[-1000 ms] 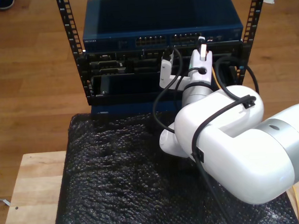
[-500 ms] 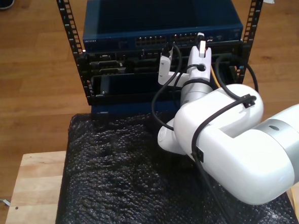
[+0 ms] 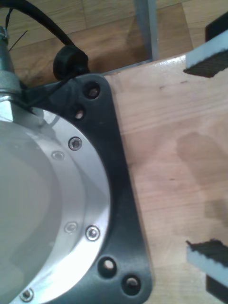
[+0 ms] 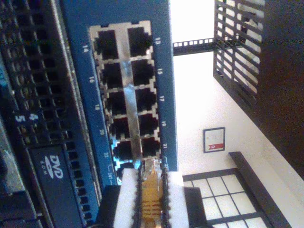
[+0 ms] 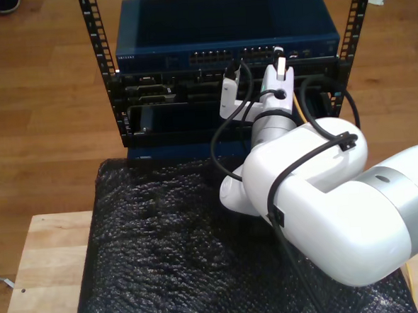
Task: Grab the cable and plug it in
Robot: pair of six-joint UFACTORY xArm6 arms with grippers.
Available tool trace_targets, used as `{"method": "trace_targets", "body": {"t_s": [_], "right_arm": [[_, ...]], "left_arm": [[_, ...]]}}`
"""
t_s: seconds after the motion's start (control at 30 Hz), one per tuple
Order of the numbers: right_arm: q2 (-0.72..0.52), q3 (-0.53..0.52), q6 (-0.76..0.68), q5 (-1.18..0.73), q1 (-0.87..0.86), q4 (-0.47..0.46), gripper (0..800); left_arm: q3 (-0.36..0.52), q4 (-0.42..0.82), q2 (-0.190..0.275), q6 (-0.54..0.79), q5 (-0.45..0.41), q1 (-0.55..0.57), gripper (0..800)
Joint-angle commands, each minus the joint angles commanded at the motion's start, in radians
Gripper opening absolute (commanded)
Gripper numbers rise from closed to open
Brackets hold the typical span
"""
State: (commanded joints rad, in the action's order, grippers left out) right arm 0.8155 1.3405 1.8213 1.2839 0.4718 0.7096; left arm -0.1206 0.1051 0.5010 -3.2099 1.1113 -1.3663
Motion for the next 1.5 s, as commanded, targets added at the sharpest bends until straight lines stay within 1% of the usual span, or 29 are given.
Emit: {"method": "trace_targets", "body": {"t_s": [0.7, 0.87, 0.9, 0.97, 1.03, 1.07, 1.17, 1.5], "right_arm": [[0.009, 0.054, 0.000, -0.029, -0.009, 0.000, 0], [0.011, 0.048, -0.003, -0.028, -0.011, 0.000, 0], [0.009, 0.043, -0.012, -0.028, -0.011, -0.002, 30], [0.009, 0.040, -0.034, -0.028, -0.012, -0.020, 114], [0.006, 0.020, -0.048, -0.028, -0.014, -0.044, 217], [0.002, 0.003, -0.051, -0.026, -0.015, -0.055, 236], [-0.011, -0.017, -0.052, -0.021, -0.014, -0.080, 256], [-0.092, -0.109, -0.057, -0.017, -0.014, -0.080, 257]], "left_arm": [[0.000, 0.000, 0.000, 0.000, 0.002, 0.000, 800], [0.000, 0.000, 0.000, 0.000, 0.002, 0.000, 800], [0.000, 0.000, 0.000, 0.000, 0.000, 0.000, 800], [0.000, 0.000, 0.000, 0.000, 0.002, 0.000, 800], [0.000, 0.000, 0.000, 0.000, 0.002, 0.000, 800], [0.000, 0.000, 0.000, 0.000, 0.000, 0.000, 800], [0.000, 0.000, 0.000, 0.000, 0.000, 0.000, 800], [0.000, 0.000, 0.000, 0.000, 0.000, 0.000, 800]]}}
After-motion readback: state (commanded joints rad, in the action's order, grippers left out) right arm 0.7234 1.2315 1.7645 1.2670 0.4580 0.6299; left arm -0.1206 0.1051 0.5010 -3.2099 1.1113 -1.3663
